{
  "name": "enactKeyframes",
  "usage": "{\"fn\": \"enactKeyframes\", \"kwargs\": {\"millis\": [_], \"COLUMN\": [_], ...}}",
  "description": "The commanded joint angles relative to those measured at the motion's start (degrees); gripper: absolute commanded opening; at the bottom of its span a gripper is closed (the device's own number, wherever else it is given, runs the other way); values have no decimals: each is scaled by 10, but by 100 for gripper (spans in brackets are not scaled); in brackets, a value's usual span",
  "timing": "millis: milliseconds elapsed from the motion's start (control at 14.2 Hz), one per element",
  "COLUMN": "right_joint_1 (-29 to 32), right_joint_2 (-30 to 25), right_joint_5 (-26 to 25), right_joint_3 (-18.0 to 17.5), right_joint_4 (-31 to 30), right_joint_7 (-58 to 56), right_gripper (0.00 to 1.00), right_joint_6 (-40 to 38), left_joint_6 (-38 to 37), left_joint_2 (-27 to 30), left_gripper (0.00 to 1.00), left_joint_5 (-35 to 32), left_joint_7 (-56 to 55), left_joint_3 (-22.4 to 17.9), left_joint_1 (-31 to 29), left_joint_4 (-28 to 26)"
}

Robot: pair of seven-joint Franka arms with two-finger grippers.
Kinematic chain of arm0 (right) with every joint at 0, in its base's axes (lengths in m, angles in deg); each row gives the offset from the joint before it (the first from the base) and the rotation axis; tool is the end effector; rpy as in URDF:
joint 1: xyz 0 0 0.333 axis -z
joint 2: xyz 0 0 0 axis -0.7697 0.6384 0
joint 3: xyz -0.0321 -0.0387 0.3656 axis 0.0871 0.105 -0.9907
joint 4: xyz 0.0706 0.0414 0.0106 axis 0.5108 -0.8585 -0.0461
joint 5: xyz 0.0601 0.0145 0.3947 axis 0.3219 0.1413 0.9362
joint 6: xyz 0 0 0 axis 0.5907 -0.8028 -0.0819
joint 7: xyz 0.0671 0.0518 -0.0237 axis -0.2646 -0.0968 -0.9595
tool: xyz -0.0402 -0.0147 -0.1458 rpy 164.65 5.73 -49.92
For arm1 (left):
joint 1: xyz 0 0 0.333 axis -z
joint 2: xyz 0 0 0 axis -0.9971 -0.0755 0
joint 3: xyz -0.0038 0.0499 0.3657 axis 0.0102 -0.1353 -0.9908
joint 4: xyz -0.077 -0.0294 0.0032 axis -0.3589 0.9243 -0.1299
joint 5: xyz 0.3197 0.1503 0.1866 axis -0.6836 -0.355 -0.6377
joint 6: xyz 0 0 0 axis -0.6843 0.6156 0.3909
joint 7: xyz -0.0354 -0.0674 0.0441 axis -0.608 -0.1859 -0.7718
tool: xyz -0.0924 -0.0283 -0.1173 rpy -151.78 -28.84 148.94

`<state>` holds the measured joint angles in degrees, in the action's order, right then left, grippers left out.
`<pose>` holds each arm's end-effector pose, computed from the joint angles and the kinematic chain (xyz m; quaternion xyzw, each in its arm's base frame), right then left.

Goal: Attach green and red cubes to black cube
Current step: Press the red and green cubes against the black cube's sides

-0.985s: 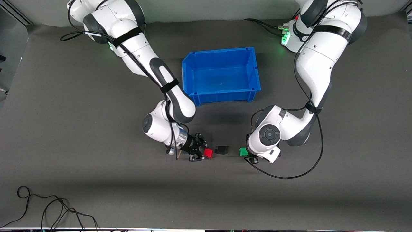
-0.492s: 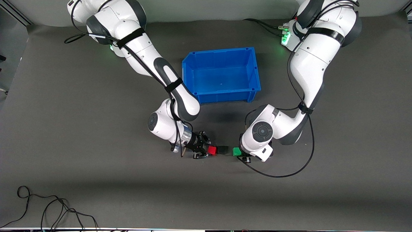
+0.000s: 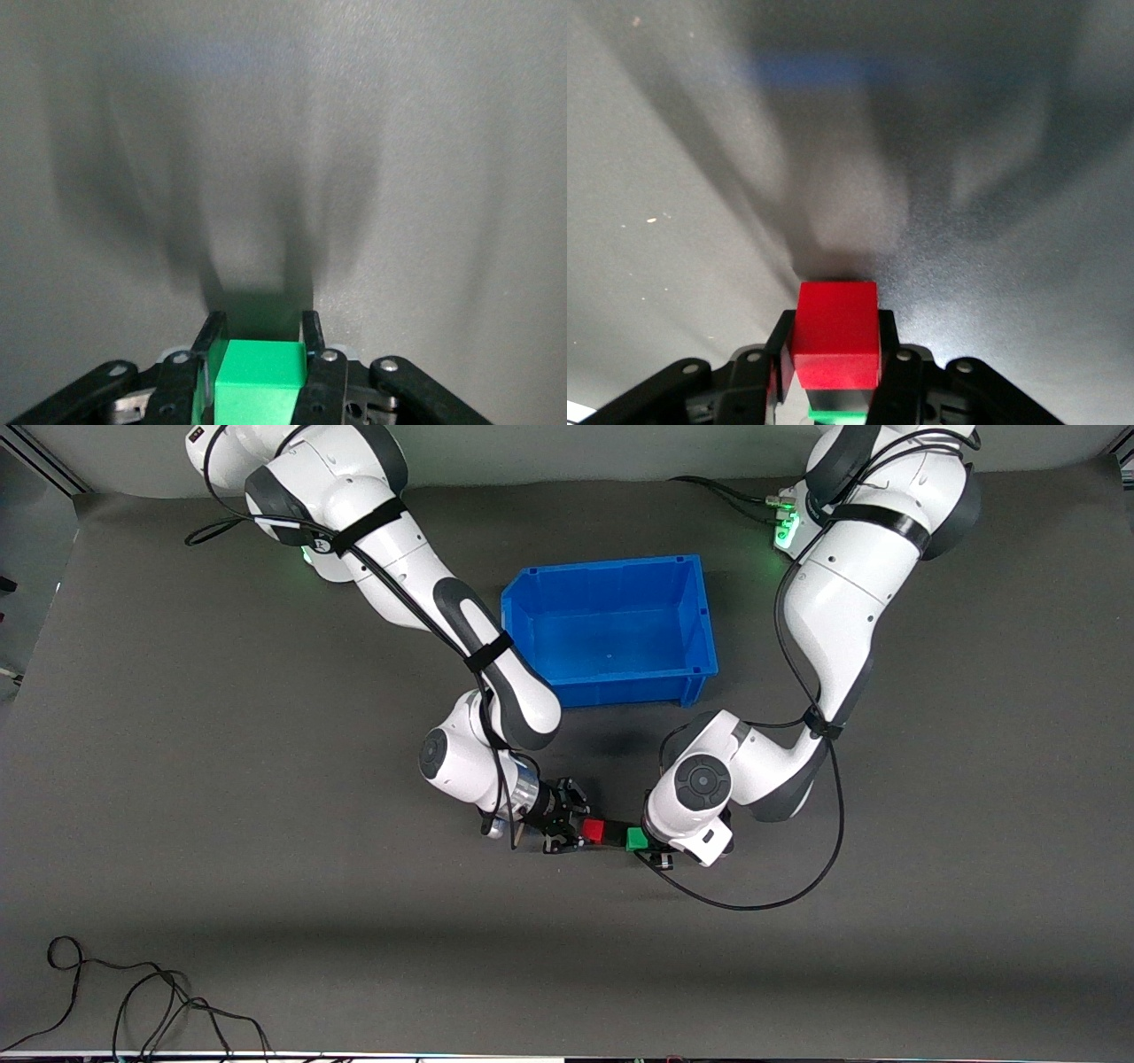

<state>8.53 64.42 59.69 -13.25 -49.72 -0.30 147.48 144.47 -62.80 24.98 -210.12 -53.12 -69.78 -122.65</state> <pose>0.6591 0.4883 0.1380 -0.6009 0.7304 0.1829 0.2683 0.6930 -0.4024 0.1677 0.6773 0.7336 -0.0327 0.0454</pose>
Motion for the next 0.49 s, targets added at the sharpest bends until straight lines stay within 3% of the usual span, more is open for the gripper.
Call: {"fn": "enactKeyframes", "kwargs": {"millis": [0,281,352,422], "right_joint_1": [-13,-12,-12,-12], "right_joint_2": [11,11,10,10], "right_joint_5": [5,5,5,5], "right_joint_3": [6,5,5,5], "right_joint_4": [18,18,18,18], "right_joint_7": [-1,-1,-1,-1], "right_gripper": [17,17,17,18], "right_joint_6": [7,7,7,7], "left_joint_6": [0,-4,-6,-5], "left_joint_2": [-12,-11,-10,-9], "left_gripper": [0,0,10,33], "left_joint_5": [-2,-3,-6,-7], "left_joint_7": [-14,-11,-8,-8], "left_joint_3": [-8,-8,-8,-8], "left_joint_1": [15,15,14,14], "left_joint_4": [23,23,23,23]}}
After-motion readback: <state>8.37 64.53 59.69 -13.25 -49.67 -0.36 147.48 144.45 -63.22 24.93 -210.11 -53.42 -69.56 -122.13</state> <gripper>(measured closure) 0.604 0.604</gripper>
